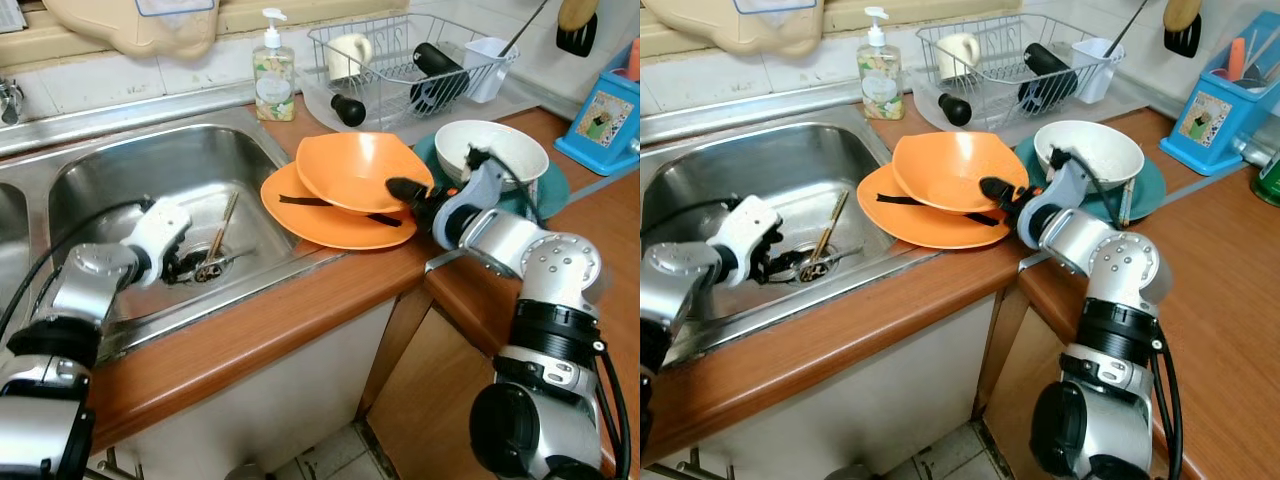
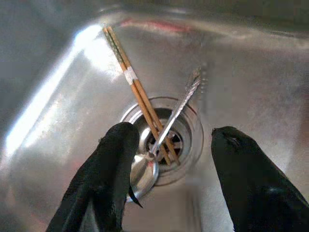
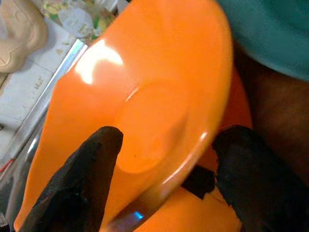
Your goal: Kitchen organization
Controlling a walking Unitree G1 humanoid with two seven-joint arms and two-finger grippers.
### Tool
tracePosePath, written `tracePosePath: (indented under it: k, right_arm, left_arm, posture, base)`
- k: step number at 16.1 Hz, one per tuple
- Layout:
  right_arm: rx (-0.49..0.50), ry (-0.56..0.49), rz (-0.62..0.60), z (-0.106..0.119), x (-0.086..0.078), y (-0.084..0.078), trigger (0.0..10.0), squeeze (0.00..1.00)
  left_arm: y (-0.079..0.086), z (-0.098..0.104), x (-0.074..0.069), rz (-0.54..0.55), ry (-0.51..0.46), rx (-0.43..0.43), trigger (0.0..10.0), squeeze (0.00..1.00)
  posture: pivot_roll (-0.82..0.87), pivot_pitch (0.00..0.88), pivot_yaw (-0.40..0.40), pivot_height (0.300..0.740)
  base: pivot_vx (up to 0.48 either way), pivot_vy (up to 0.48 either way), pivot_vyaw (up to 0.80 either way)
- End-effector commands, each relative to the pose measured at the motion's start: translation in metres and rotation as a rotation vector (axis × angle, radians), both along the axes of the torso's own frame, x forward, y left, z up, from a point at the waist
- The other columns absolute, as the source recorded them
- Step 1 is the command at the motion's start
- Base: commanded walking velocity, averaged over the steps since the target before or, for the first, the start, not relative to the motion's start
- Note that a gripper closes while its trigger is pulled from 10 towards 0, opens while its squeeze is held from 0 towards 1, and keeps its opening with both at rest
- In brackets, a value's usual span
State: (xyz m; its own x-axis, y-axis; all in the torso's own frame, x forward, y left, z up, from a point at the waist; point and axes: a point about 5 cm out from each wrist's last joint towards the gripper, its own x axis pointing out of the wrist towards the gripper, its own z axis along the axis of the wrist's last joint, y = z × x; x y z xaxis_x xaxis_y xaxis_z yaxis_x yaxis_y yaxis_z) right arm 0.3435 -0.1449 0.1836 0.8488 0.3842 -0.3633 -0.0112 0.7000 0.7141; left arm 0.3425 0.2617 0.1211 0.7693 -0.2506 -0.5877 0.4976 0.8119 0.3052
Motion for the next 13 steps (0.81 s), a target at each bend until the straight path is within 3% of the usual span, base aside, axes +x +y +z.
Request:
tracePosePath:
  k: [1, 2, 4, 5, 6, 9, 13]
  right_arm:
    - [0.024, 0.011, -0.01, 0.001, 0.002, 0.001, 2.4, 0.0]
    - [0.052, 0.03, -0.025, -0.002, 0.002, 0.002, 0.0, 0.0]
    - [0.086, 0.041, -0.036, -0.003, 0.002, 0.003, 0.0, 0.0]
    - [0.089, 0.041, -0.037, -0.003, 0.002, 0.003, 0.0, 0.0]
    - [0.106, 0.033, -0.043, -0.001, 0.002, 0.003, 0.0, 0.0]
    - [0.133, 0.018, -0.053, 0.002, 0.003, 0.002, 0.0, 0.0]
    - [0.138, 0.015, -0.045, 0.001, 0.0, 0.004, 0.0, 0.0]
  left_arm:
    - [0.0, 0.002, 0.001, 0.018, 0.017, -0.009, 10.0, 1.0]
    - [0.001, -0.001, 0.001, 0.066, 0.051, -0.028, 10.0, 1.0]
    - [-0.001, 0.004, 0.003, 0.085, 0.031, -0.059, 10.0, 0.99]
    - [-0.002, 0.007, 0.005, 0.084, 0.012, -0.059, 10.0, 0.92]
    - [-0.005, 0.015, 0.008, 0.059, -0.066, -0.05, 10.0, 0.0]
    - [-0.012, 0.03, 0.011, 0.053, -0.205, -0.097, 10.0, 0.0]
    - [-0.03, 0.056, 0.006, 0.048, -0.369, -0.256, 10.0, 0.0]
  posture:
    - [0.01, 0.0, 0.0, 0.74]
    - [0.01, 0.0, 0.0, 0.74]
    - [0.01, 0.0, 0.002, 0.74]
    - [0.01, 0.0, 0.003, 0.74]
    - [0.01, 0.0, 0.006, 0.74]
    - [0.01, 0.0, 0.009, 0.74]
    - [0.01, 0.0, 0.009, 0.74]
  base:
    - [0.0, 0.0, 0.0]
    - [0.0, 0.0, 0.0]
    - [0.0, 0.0, 0.0]
    - [0.0, 0.0, 0.0]
    - [0.0, 0.0, 0.0]
    - [0.0, 0.0, 0.0]
    - [0.0, 0.0, 0.0]
